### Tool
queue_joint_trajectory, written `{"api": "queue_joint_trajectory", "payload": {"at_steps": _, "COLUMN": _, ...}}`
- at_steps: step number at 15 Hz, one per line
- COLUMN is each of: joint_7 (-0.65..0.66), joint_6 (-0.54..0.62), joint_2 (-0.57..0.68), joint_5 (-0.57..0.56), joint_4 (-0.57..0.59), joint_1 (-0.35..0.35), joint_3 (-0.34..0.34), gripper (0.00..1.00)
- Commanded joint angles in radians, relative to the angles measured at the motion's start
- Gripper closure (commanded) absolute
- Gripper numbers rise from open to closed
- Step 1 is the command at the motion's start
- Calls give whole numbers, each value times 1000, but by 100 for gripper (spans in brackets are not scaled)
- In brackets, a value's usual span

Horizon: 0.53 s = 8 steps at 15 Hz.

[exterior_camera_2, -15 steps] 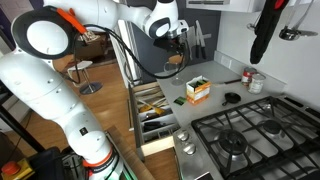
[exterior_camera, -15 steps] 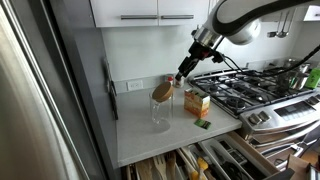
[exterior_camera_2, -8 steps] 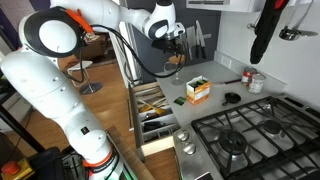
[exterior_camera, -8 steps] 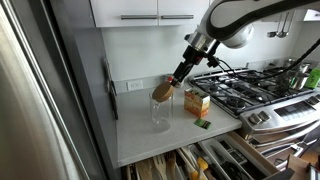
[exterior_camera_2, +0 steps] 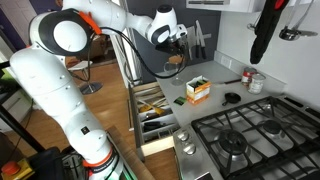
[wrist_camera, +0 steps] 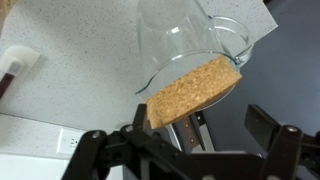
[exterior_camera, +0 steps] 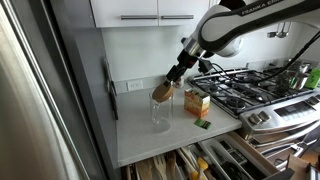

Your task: Put the brown lid on the transparent jar

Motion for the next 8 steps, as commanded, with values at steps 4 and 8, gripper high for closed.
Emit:
{"api": "queue_joint_trajectory", "payload": {"at_steps": 4, "joint_7": 127, "joint_6": 58, "joint_2": 12, "joint_5": -147, "joint_4": -7, "joint_1": -12, "joint_3": 1, "gripper": 0}}
{"api": "queue_joint_trajectory", "payload": {"at_steps": 8, "joint_7": 182, "joint_6": 54, "joint_2": 14, "joint_5": -222, "joint_4": -11, "joint_1": -20, "joint_3": -3, "gripper": 0}}
